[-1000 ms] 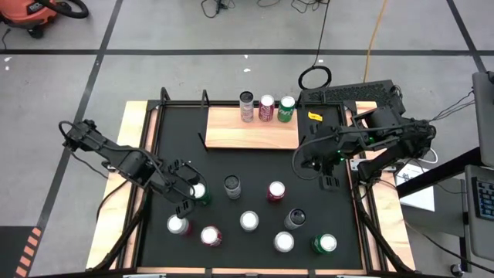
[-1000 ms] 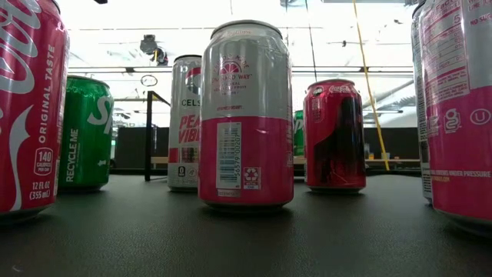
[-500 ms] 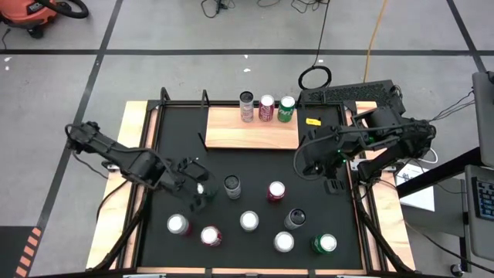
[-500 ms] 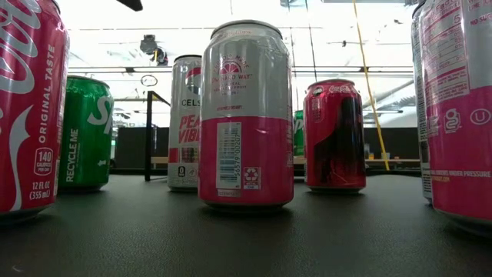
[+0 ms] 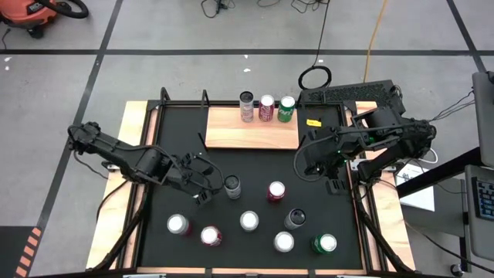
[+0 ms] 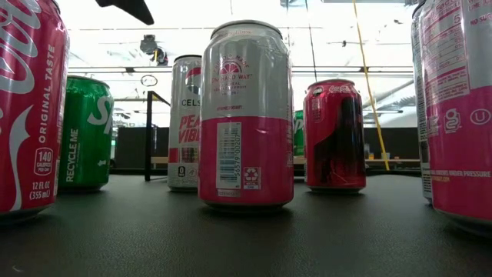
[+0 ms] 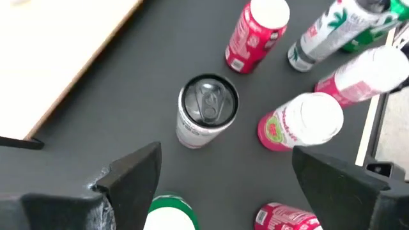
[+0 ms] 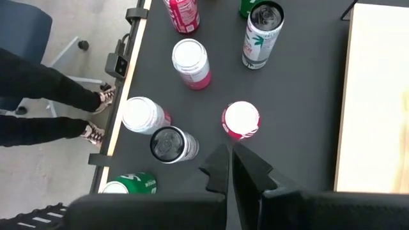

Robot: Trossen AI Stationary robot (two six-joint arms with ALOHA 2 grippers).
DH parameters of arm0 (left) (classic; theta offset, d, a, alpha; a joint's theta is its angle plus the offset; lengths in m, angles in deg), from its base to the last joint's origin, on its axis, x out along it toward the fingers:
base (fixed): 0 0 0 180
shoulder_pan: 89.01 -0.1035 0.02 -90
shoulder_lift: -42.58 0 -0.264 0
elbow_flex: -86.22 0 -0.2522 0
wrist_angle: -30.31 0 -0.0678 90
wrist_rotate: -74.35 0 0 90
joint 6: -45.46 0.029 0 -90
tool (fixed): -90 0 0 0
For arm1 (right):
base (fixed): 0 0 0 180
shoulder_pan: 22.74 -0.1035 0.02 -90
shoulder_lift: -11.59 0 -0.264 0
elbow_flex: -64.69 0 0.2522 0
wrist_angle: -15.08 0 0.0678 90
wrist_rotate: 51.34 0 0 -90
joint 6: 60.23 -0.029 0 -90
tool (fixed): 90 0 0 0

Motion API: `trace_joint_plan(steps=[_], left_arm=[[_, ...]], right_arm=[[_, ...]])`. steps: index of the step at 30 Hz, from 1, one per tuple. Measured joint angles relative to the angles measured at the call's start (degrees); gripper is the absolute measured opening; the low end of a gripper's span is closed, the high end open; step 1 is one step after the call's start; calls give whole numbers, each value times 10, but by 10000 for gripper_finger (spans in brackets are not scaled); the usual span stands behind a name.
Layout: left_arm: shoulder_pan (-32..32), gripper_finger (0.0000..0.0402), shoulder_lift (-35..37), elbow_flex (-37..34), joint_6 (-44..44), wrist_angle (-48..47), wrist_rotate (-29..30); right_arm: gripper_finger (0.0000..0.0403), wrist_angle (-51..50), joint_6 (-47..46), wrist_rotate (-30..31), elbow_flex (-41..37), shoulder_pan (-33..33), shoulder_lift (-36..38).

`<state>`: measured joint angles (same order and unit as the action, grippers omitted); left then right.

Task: Place canned beverage on shelf
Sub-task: Put the top red soda can on the shelf

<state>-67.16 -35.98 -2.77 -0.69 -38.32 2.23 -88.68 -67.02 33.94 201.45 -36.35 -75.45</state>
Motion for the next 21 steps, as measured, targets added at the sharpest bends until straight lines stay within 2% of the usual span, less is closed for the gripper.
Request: trace_joint_plan(steps=[6, 15, 21], left_arm=[[-1, 352, 8, -64, 0, 106, -13], [5, 352, 9, -75, 33, 101, 15], [-12, 352, 10, -111, 52, 142, 0]], right_arm=[[0, 0, 0, 0, 0, 0, 0], [0, 1, 0, 2, 0, 0, 0], [0, 0, -10, 2, 0, 0, 0]])
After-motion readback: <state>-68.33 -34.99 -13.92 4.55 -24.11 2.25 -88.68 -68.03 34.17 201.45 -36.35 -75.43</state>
